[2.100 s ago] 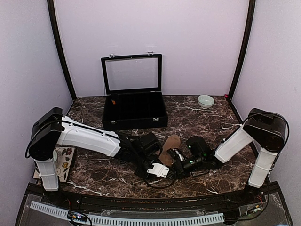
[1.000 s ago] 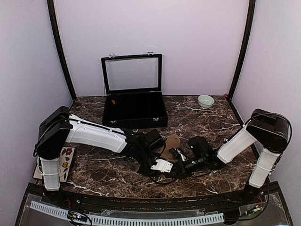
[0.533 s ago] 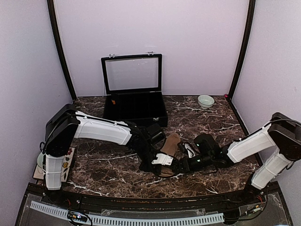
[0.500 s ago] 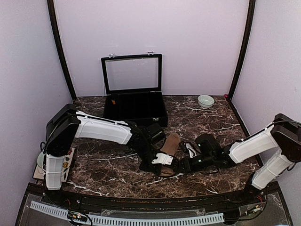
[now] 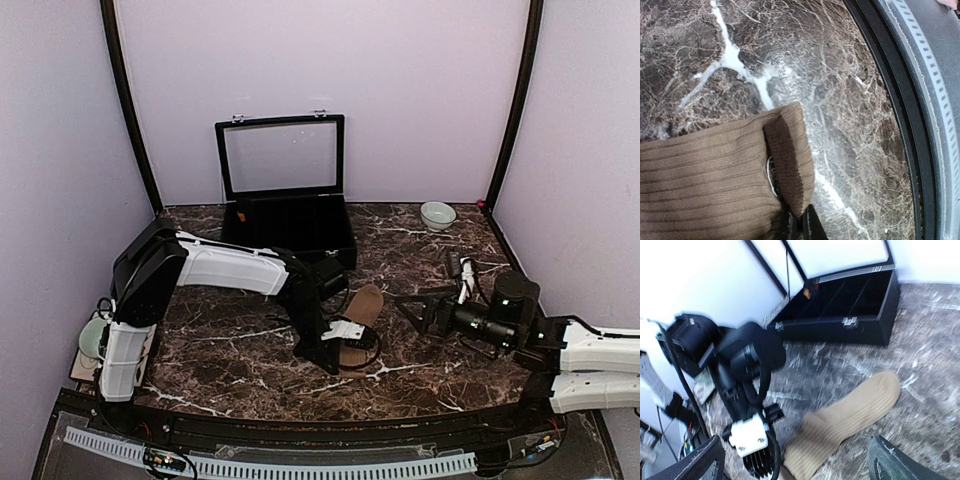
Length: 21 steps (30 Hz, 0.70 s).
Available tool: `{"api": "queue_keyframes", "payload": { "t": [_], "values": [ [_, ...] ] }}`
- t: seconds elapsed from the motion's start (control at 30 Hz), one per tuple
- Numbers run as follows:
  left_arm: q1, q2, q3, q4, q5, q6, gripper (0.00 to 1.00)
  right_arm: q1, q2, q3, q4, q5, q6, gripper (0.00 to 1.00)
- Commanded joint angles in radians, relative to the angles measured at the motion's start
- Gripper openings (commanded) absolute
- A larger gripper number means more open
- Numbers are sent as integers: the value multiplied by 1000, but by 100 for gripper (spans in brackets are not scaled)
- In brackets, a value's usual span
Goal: Roll the socks
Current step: Roll the sock at the center of the board.
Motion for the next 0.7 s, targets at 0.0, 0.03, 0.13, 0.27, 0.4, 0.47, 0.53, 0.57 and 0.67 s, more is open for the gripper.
{"api": "queue_keyframes", "payload": {
  "t": [0.0, 0.03, 0.13, 0.27, 0.4, 0.47, 0.53, 0.57, 0.67],
  "values": [
    [11, 93, -4, -213, 19, -34, 0, -13, -86, -63, 133, 133, 6, 99],
    [17, 100, 7, -226, 42, -44, 0, -13, -89, -66, 132, 128, -24, 99],
    [47, 112, 15, -238, 118, -78, 0, -13, -24, -31, 55, 75, -116, 91],
    [52, 146, 20, -251, 88, -91, 1, 6, 108, -32, 93, -97, -184, 75],
    [55, 187, 30, -245, 18, -126, 1, 83, 144, -26, 92, -58, -279, 69],
    [57, 207, 38, -240, -11, -143, 0, 115, 107, -37, 89, -38, -332, 67],
    [57, 224, 46, -236, -44, -164, 0, 158, 80, -50, 91, -21, -394, 64],
    [58, 228, 46, -230, -62, -172, 1, 182, 74, -51, 84, -9, -424, 63],
    [59, 241, 40, -225, -100, -181, 1, 260, 88, -72, 76, 9, -527, 52]
  ]
}}
